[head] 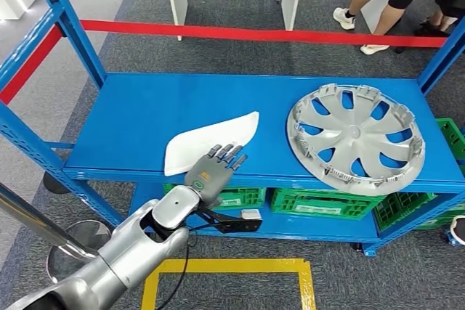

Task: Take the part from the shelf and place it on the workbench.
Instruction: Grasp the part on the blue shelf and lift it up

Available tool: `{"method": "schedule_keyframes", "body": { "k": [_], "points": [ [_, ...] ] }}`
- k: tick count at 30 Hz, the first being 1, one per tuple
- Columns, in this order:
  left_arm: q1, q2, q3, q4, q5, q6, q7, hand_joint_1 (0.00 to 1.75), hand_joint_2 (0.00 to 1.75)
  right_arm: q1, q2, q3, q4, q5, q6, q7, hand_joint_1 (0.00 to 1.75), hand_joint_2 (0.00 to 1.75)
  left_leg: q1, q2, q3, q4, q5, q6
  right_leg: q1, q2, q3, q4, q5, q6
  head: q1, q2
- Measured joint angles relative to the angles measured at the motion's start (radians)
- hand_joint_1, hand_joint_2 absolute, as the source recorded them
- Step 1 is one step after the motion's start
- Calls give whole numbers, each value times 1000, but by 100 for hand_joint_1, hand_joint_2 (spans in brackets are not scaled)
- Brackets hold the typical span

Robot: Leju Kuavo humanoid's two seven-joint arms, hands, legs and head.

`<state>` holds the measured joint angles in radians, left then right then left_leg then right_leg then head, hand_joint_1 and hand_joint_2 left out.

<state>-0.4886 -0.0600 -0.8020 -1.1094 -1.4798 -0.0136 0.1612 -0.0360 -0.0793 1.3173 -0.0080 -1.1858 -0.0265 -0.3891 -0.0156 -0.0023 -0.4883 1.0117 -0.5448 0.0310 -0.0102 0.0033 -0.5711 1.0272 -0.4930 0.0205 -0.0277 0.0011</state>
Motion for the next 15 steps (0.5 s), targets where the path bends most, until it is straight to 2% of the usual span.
{"method": "schedule_keyframes", "body": {
  "k": [8,15],
  "points": [
    [-31,-6,29,92,-23,-7,21,0,175,-3,0,2,0,-8,-1,1,0,175,0,0,0,0,0,0,0,0,0,0,0,0,0,0],
    [-54,-4,93,127,-23,16,47,0,175,-3,0,2,0,-19,-2,6,0,175,0,0,-1,0,0,0,0,0,0,0,0,0,0,0]
  ]
}}
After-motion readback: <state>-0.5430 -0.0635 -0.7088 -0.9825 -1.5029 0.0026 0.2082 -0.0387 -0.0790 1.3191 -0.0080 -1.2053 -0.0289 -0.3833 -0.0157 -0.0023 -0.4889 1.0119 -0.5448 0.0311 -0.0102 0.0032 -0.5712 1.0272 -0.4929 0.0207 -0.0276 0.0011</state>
